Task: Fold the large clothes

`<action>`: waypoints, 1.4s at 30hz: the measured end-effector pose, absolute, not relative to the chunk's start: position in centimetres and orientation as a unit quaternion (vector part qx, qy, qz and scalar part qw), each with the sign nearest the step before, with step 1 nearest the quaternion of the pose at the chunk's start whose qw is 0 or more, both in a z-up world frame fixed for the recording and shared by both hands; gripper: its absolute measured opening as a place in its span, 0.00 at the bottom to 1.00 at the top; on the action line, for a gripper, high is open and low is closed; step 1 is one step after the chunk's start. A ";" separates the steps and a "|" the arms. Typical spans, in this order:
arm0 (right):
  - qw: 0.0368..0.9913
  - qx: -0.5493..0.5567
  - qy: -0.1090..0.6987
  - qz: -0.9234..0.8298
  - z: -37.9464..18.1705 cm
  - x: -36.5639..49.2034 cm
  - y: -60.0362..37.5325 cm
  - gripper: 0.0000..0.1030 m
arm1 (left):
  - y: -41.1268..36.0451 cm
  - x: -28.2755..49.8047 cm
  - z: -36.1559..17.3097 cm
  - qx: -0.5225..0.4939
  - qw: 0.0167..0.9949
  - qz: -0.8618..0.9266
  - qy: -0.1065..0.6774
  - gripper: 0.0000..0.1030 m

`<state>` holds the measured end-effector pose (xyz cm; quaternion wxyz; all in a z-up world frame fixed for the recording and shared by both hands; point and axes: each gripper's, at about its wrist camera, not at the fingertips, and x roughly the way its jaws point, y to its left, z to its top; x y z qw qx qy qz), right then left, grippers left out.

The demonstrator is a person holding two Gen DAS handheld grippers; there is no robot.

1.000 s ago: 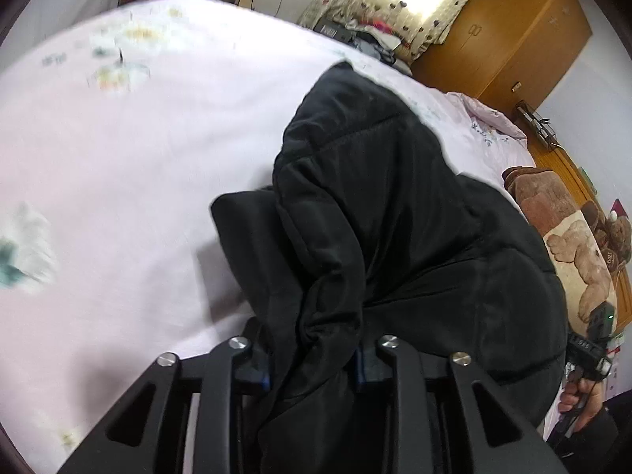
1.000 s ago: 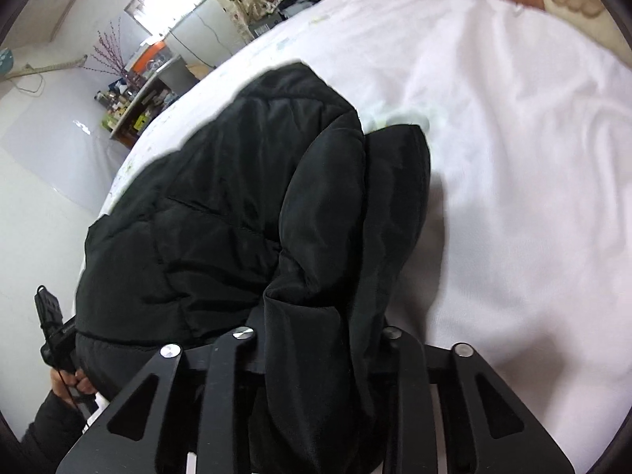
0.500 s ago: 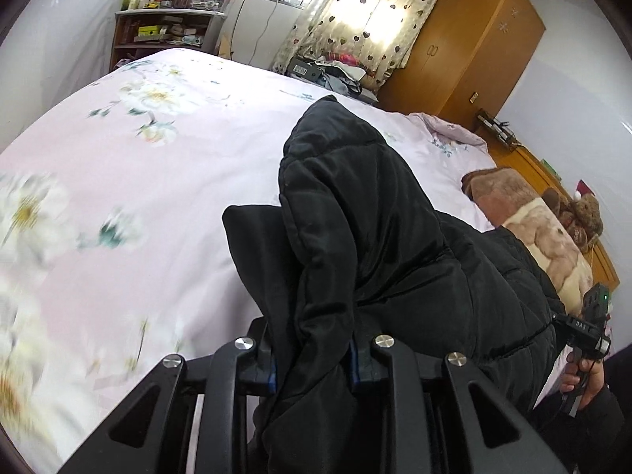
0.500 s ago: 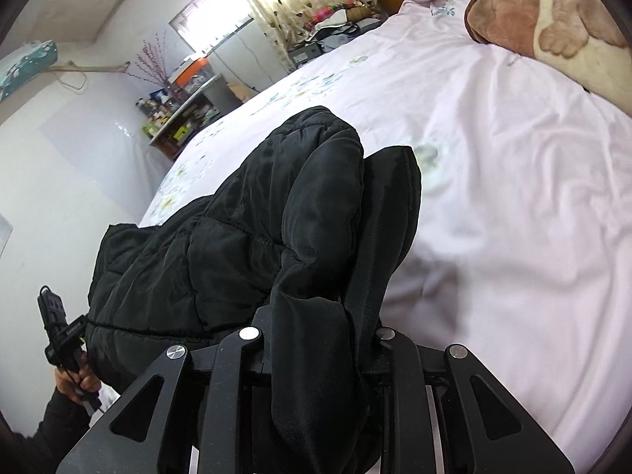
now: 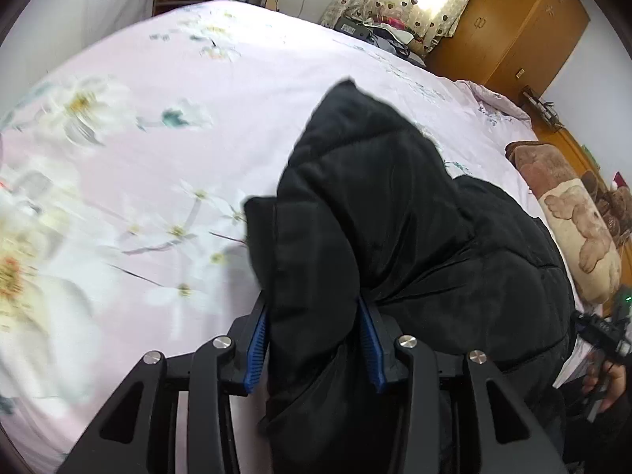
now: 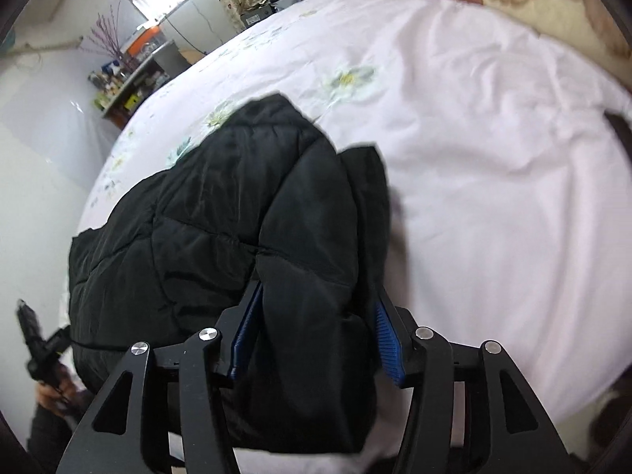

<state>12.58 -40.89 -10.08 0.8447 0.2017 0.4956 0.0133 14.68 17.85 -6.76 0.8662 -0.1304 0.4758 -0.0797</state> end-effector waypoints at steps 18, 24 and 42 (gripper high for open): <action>0.899 0.027 0.437 0.008 -9.7 21.5 -32.6 0.52 | 11.2 22.0 -7.2 -0.032 0.902 -0.059 0.426 0.45; 0.886 0.064 0.459 -0.004 -14.0 22.1 -35.0 0.52 | 11.8 22.2 -10.5 -0.042 0.905 -0.052 0.419 0.47; 0.912 0.057 0.405 0.000 -6.9 15.7 -34.1 0.52 | 11.7 15.0 -4.1 -0.037 0.918 -0.075 0.387 0.46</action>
